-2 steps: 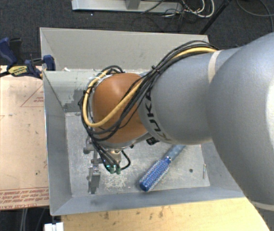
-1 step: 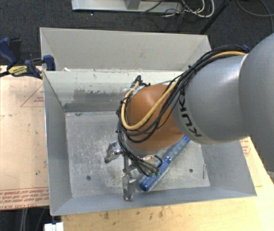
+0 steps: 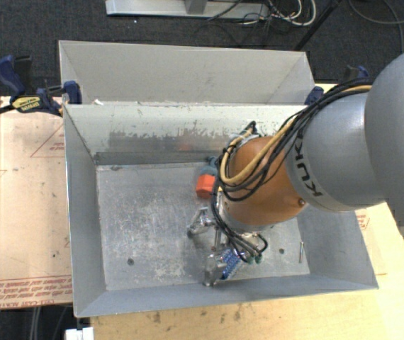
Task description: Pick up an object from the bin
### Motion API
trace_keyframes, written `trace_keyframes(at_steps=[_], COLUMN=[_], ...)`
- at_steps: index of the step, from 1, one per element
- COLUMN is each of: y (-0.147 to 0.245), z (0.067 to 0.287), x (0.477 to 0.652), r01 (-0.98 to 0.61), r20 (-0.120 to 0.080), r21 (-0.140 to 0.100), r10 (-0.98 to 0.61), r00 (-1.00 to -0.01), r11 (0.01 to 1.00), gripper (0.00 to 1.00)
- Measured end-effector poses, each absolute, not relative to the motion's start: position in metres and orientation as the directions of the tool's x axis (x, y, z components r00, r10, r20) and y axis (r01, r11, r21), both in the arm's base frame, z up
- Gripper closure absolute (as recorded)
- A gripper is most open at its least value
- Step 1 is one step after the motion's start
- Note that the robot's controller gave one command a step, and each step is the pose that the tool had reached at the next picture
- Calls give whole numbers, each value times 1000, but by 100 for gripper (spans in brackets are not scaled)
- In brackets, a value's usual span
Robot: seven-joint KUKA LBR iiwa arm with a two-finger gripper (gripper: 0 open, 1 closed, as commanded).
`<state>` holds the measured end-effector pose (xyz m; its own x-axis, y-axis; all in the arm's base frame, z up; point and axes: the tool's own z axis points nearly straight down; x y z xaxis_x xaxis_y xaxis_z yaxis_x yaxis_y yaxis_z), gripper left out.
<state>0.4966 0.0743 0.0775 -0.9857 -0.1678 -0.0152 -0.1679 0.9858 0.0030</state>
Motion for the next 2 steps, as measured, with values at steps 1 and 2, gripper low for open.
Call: trace_keyframes(at_steps=[1,2], y=[2,-99], z=[77,123], x=[501,497], r01=[-348,-801], r20=[-27,-1], r21=[-1,-4], r10=[-348,-801], r00=[-937,-599], r11=[937,599], gripper=[0,0])
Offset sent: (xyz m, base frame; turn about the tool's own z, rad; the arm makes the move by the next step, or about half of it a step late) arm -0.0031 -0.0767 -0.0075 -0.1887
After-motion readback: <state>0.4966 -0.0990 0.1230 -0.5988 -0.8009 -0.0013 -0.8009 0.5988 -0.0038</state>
